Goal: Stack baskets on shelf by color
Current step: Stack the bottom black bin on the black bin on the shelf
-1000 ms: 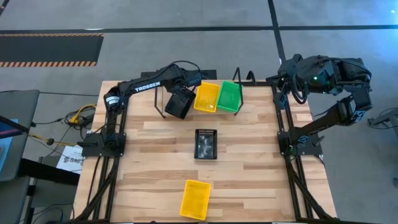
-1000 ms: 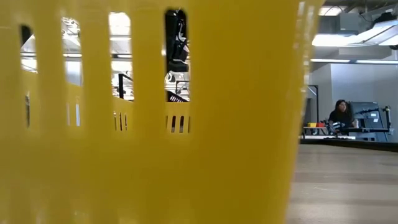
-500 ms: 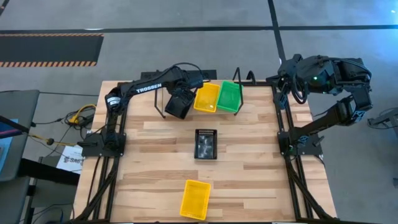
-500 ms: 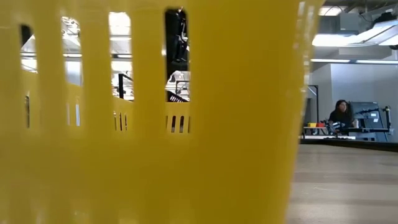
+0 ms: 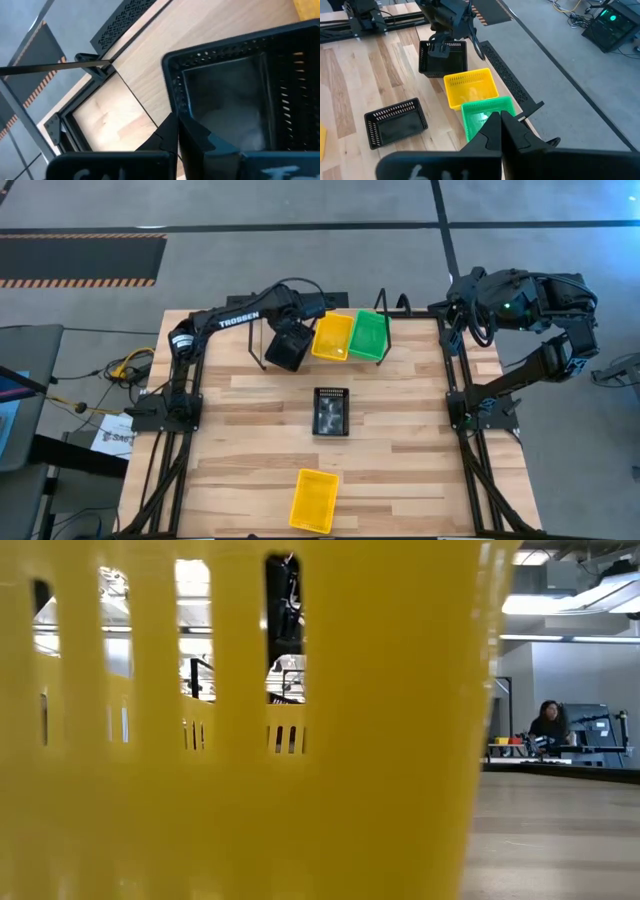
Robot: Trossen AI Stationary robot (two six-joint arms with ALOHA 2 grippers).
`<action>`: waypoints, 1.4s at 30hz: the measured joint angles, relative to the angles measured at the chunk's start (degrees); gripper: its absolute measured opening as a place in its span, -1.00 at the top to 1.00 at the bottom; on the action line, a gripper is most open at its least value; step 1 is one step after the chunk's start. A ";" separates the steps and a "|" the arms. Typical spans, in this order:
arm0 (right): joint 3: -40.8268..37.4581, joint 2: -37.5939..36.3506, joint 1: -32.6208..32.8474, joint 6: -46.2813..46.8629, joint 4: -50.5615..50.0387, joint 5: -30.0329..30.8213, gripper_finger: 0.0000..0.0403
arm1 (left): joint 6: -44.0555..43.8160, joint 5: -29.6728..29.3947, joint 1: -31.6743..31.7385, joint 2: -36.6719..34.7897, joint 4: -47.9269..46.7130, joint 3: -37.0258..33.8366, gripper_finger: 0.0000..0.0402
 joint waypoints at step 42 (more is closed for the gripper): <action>0.00 0.00 0.02 0.38 0.00 0.00 0.96 | 8.44 -1.25 -23.97 -1.60 -7.19 0.35 1.00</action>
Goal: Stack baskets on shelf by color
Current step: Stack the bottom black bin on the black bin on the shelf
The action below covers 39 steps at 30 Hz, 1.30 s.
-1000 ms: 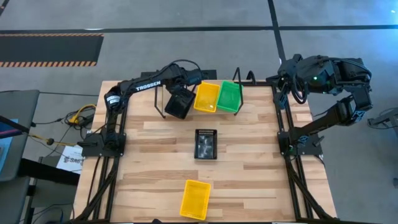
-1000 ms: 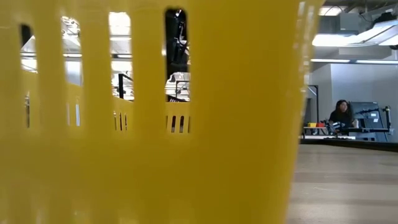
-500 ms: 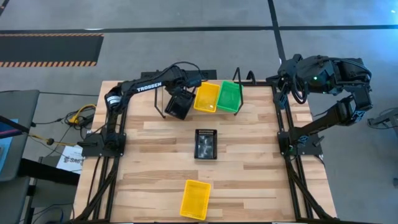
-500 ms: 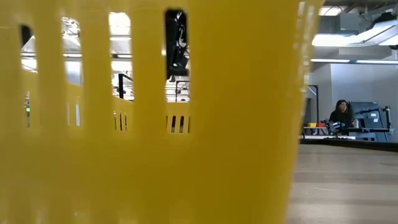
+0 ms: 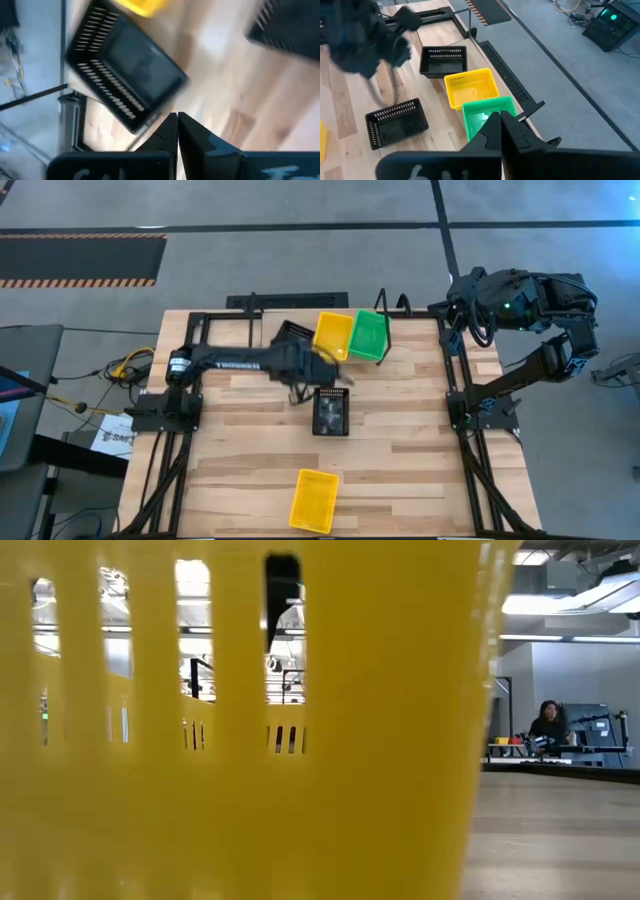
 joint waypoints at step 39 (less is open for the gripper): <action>0.00 0.02 -0.02 6.15 0.04 0.09 0.96 | 26.51 -10.59 4.27 0.07 29.32 -25.85 1.00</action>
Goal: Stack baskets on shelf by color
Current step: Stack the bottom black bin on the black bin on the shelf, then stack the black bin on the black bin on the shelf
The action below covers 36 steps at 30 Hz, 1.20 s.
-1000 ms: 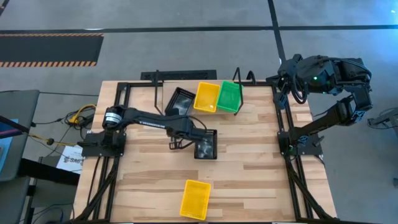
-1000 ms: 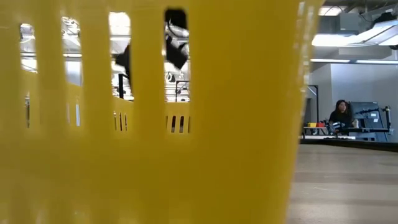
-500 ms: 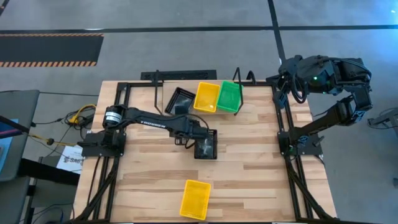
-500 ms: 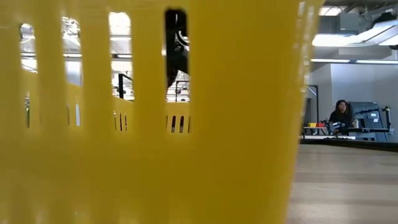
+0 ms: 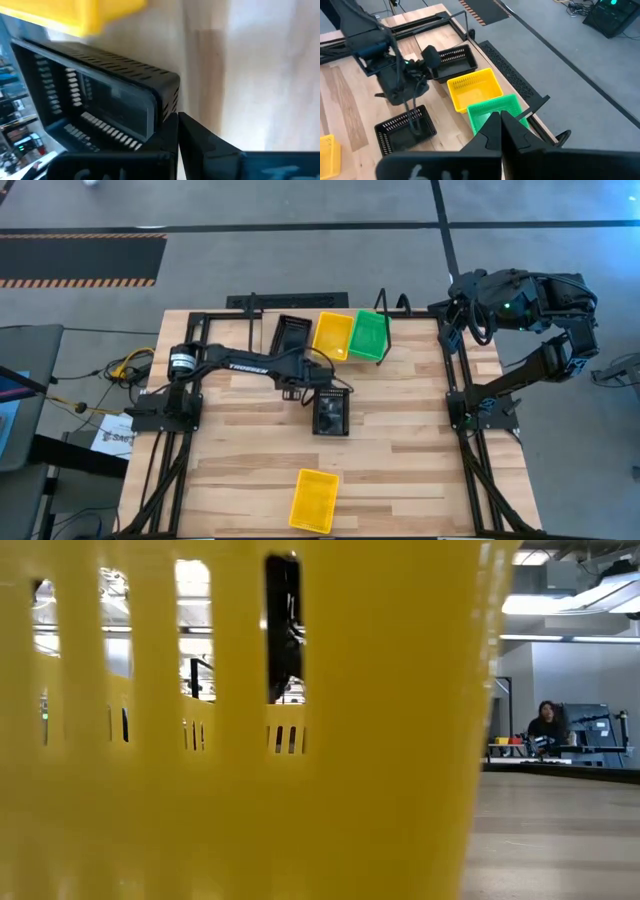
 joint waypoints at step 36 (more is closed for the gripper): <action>0.00 0.00 -0.17 -3.46 -0.04 4.80 0.96 | -89.83 11.54 -21.32 -11.11 0.86 5.57 1.00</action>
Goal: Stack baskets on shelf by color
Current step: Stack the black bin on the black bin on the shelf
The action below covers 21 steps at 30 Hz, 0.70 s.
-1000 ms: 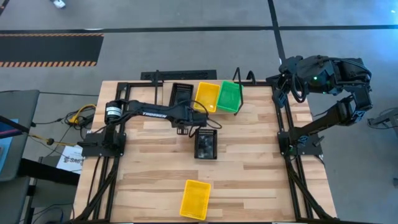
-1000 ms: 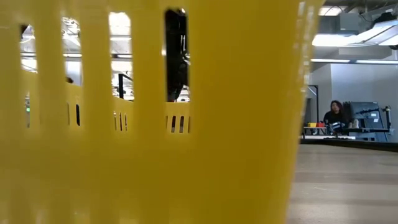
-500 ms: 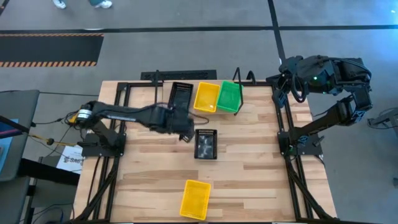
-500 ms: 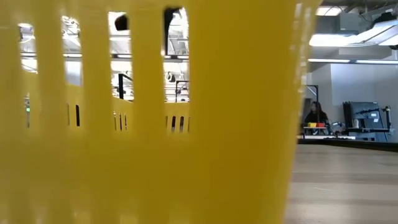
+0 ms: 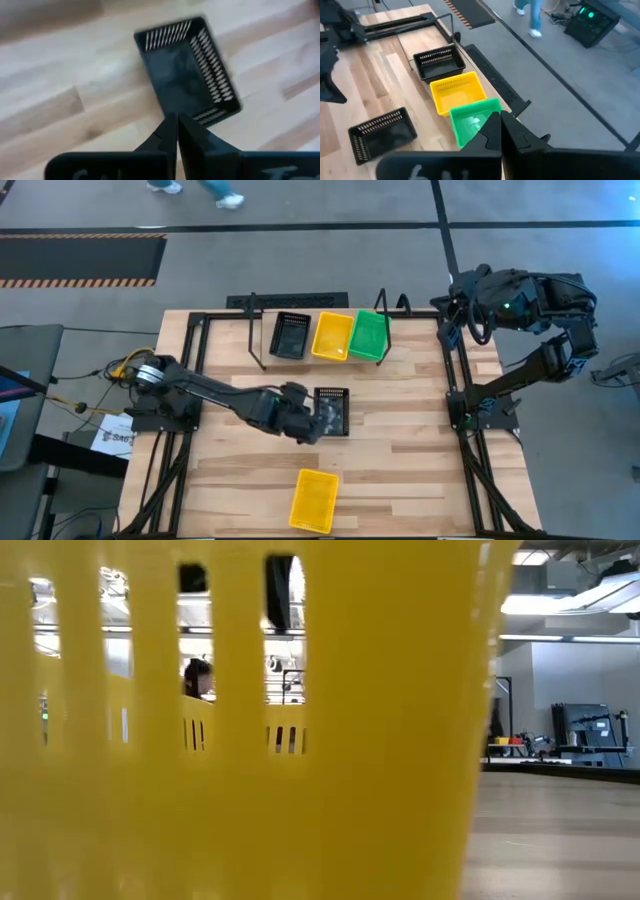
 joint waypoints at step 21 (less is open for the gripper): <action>0.00 -0.02 0.00 -3.95 0.01 0.08 0.96 | 17.72 15.73 11.20 7.67 9.42 0.04 0.82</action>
